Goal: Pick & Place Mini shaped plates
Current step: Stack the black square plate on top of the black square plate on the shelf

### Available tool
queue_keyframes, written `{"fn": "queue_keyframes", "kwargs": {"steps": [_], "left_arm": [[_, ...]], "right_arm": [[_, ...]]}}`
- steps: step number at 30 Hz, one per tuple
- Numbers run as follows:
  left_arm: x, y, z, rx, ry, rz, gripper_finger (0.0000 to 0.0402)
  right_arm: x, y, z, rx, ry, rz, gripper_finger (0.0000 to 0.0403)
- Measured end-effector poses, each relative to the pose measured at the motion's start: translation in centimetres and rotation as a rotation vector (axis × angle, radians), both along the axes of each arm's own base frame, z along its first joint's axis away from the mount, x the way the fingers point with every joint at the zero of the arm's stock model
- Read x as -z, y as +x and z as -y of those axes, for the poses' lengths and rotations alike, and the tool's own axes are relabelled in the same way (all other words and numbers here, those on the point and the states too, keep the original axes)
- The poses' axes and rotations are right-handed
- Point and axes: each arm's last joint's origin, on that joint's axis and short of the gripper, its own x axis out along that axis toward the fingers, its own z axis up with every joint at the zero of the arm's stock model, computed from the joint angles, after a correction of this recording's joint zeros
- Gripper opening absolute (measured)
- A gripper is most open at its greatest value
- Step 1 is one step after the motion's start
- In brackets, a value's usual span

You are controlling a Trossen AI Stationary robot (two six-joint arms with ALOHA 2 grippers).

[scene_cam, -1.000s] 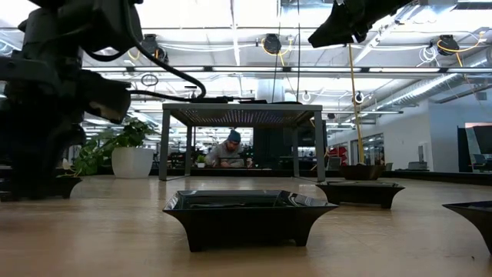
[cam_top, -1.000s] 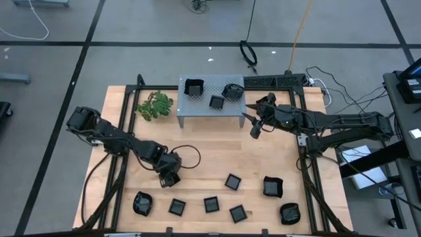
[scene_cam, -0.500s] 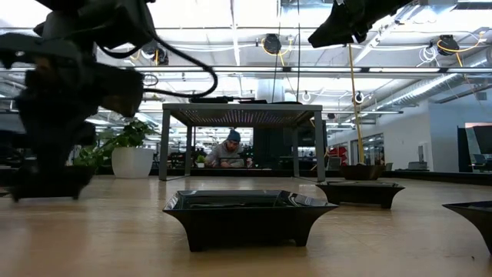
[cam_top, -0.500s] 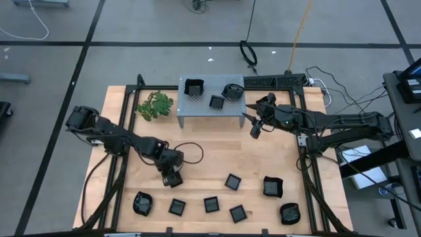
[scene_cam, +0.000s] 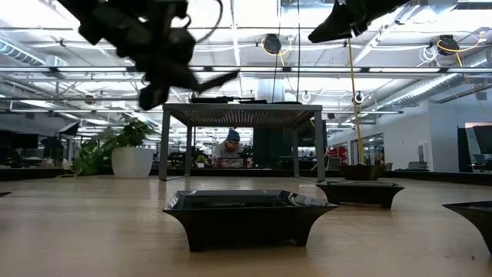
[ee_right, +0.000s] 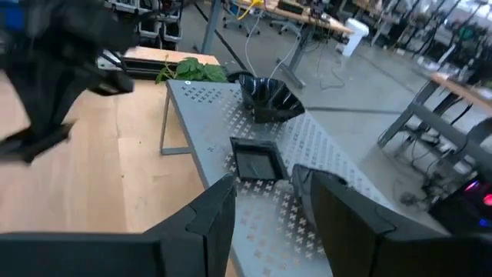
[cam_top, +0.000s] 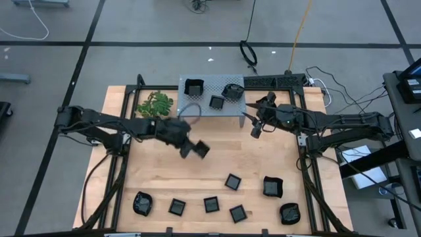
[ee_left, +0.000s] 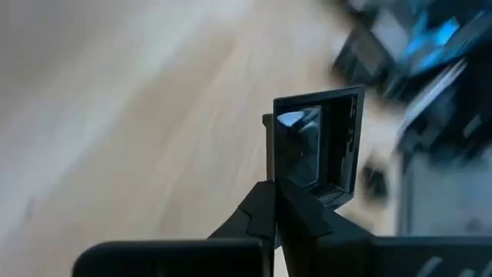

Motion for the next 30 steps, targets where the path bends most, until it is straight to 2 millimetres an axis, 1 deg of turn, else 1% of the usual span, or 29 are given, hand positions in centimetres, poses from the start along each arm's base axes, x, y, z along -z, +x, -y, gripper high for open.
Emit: {"fn": "queue_keyframes", "kwargs": {"steps": [2, 4, 8, 12, 14, 16, 19, 21, 23, 25, 27, 30], "left_arm": [[-1.2, 0.6, -0.6, -0.042, 0.001, 0.133, 0.0015], [-2.1, 1.0, -1.1, -0.086, 0.017, 0.193, 0.0015], [-4.5, 1.7, -2.2, -0.167, 0.106, 0.196, 0.0005], [-7.1, 2.2, -3.3, -0.274, 0.218, 0.149, 0.0014], [-8.2, 2.2, -3.9, -0.348, 0.255, 0.125, 0.0014], [-9.1, 2.7, -4.6, -0.418, 0.278, 0.145, 0.0008], [-9.5, 3.2, -5.6, -0.478, 0.276, 0.138, 0.0005], [-10.0, 4.2, -6.0, -0.491, 0.276, 0.169, 0.0010], [-9.8, 4.9, -6.4, -0.497, 0.277, 0.148, 0.0015], [-9.8, 6.2, -6.8, -0.491, 0.282, 0.154, 0.0016], [-9.6, 6.9, -7.1, -0.483, 0.293, 0.132, 0.0014], [-10.2, 7.7, -7.7, -0.496, 0.294, 0.153, 0.0005]], "right_arm": [[-0.2, -0.2, 0.0, -0.009, -0.032, -0.007, 0.0155], [-0.5, -0.4, 0.0, -0.016, -0.058, -0.002, 0.0155], [-1.5, -1.4, -0.1, -0.026, -0.106, 0.042, 0.0155], [-3.0, -2.7, 0.1, -0.019, -0.147, 0.123, 0.0155], [-3.3, -3.4, 0.3, -0.003, -0.149, 0.139, 0.0155], [-3.6, -4.0, 0.5, 0.014, -0.151, 0.148, 0.0155], [-3.8, -4.5, 0.8, 0.032, -0.153, 0.159, 0.0155], [-3.9, -4.7, 0.9, 0.041, -0.155, 0.161, 0.0155], [-3.9, -4.8, 1.0, 0.043, -0.164, 0.162, 0.0155], [-3.9, -4.9, 1.0, 0.040, -0.174, 0.148, 0.0155], [-3.9, -4.9, 1.0, 0.038, -0.181, 0.145, 0.0155], [-3.8, -5.0, 1.0, 0.037, -0.181, 0.129, 0.0155]]}}
